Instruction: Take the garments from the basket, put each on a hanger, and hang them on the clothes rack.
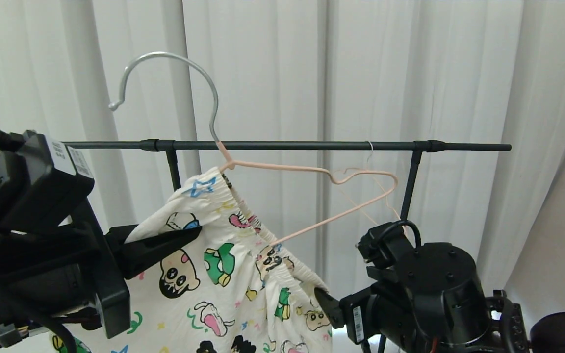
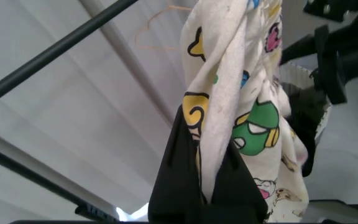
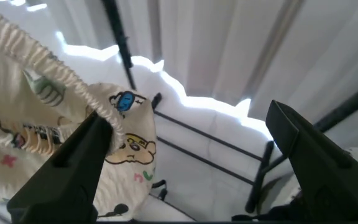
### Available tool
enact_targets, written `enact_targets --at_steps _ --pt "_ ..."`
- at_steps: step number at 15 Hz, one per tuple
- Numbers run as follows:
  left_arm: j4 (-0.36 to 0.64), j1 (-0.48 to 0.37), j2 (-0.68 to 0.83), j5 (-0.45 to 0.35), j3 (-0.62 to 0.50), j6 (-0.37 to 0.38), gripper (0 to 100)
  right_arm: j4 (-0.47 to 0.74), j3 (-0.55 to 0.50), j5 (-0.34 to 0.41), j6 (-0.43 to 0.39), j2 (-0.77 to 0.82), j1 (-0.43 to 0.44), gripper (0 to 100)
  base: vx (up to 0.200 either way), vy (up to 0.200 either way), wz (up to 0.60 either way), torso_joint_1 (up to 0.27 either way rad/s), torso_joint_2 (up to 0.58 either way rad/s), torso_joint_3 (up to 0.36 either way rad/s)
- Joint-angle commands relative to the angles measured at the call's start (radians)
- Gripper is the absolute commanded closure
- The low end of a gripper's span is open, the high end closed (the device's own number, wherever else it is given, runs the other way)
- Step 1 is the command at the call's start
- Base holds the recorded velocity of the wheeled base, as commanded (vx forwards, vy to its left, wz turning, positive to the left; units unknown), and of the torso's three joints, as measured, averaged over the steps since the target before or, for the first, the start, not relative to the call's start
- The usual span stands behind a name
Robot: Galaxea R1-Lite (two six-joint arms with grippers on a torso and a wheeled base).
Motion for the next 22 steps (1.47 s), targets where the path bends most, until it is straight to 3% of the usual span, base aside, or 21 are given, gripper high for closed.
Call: enact_targets --at_steps 1,6,10,13,16,20,22 --pt "-0.001 0.002 -0.01 0.011 0.016 0.002 100 0.001 0.024 -0.005 -0.013 -0.03 -0.052 0 0.0 0.0 0.0 0.0 0.0 0.0" --pt "-0.001 0.0 -0.096 0.015 0.137 0.011 100 0.001 0.077 -0.002 -0.059 -0.105 -0.181 0 0.0 0.0 0.0 0.0 0.0 0.0" --pt "0.001 0.002 -0.135 0.022 0.246 0.013 100 0.001 0.088 0.004 -0.1 -0.14 -0.234 0 0.0 0.0 0.0 0.0 0.0 0.0" --pt "0.001 0.002 -0.131 0.074 0.309 0.014 100 0.004 0.097 0.011 -0.131 -0.185 -0.254 0 0.0 0.0 0.0 0.0 0.0 0.0" --pt "0.001 0.002 -0.093 0.104 0.332 0.045 100 0.025 0.097 0.032 -0.167 -0.223 -0.253 0 0.0 0.0 0.0 0.0 0.0 0.0" --pt "-0.001 0.002 0.019 0.259 0.274 0.037 100 0.143 0.082 0.198 -0.321 -0.341 -0.208 0 0.0 0.0 0.0 0.0 0.0 0.0" --pt "-0.001 0.002 0.048 0.27 0.243 0.019 100 0.191 0.079 0.222 -0.37 -0.376 -0.139 0 0.0 0.0 0.0 0.0 0.0 0.0"
